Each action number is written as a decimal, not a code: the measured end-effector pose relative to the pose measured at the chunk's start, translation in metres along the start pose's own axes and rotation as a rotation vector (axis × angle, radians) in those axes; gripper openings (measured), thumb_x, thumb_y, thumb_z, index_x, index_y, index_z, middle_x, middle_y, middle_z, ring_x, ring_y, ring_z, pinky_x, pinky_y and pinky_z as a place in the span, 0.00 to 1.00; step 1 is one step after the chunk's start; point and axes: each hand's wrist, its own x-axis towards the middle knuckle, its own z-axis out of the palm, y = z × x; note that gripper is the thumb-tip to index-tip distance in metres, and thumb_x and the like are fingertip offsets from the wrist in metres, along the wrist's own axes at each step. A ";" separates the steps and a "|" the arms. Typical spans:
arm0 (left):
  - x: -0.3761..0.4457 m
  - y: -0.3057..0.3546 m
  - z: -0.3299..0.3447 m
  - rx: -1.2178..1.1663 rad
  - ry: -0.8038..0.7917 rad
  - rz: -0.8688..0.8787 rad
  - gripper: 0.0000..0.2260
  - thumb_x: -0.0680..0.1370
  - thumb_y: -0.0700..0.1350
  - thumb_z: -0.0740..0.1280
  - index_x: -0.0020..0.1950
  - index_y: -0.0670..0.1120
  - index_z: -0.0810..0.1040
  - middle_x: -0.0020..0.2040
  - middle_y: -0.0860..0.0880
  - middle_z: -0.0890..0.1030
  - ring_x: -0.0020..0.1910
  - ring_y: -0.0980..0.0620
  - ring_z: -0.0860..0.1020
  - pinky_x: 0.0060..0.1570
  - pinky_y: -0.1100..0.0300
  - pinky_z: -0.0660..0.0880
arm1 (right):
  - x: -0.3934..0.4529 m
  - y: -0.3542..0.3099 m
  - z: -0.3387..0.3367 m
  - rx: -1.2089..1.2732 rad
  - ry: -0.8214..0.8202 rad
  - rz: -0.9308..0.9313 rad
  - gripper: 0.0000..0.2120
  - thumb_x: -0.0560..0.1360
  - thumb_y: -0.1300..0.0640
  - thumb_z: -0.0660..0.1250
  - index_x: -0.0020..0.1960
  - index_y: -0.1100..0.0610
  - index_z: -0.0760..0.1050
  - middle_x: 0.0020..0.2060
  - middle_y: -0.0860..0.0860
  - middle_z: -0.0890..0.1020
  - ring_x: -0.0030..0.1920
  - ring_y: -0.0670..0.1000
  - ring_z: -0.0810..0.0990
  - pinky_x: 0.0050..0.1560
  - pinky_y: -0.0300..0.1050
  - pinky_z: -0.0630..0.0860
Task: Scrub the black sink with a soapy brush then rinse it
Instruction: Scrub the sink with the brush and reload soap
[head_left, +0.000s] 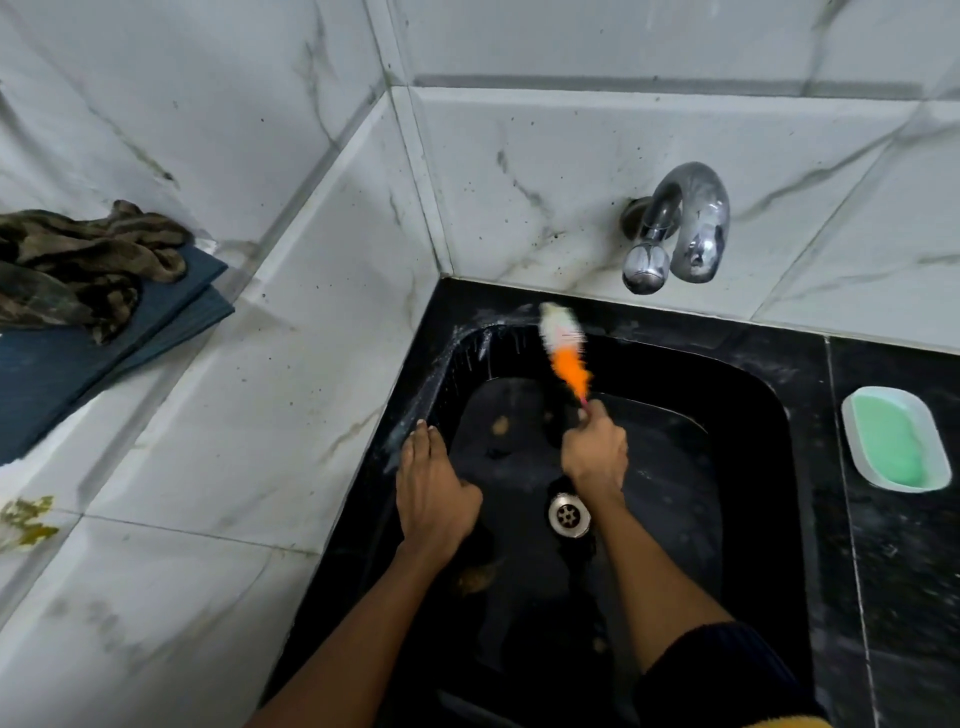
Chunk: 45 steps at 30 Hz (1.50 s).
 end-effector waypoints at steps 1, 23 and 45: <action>0.000 0.001 0.000 0.002 -0.003 -0.003 0.39 0.70 0.41 0.63 0.80 0.40 0.55 0.81 0.44 0.55 0.79 0.44 0.53 0.78 0.51 0.54 | -0.002 0.009 -0.005 0.065 0.079 0.088 0.09 0.79 0.56 0.55 0.57 0.54 0.71 0.45 0.60 0.79 0.48 0.64 0.78 0.46 0.53 0.73; -0.059 0.036 0.065 -0.266 -0.238 0.123 0.33 0.75 0.36 0.63 0.79 0.42 0.59 0.79 0.48 0.61 0.78 0.51 0.56 0.74 0.64 0.51 | 0.015 0.029 -0.045 -0.166 -0.132 -0.103 0.09 0.78 0.56 0.56 0.56 0.53 0.71 0.47 0.60 0.79 0.50 0.64 0.77 0.47 0.52 0.72; -0.146 0.029 0.115 -0.243 -0.370 0.223 0.33 0.76 0.39 0.64 0.80 0.45 0.57 0.80 0.53 0.57 0.79 0.54 0.54 0.71 0.70 0.45 | 0.003 0.071 -0.088 -0.077 -0.016 0.053 0.10 0.77 0.55 0.56 0.53 0.53 0.74 0.45 0.56 0.79 0.49 0.61 0.78 0.49 0.52 0.74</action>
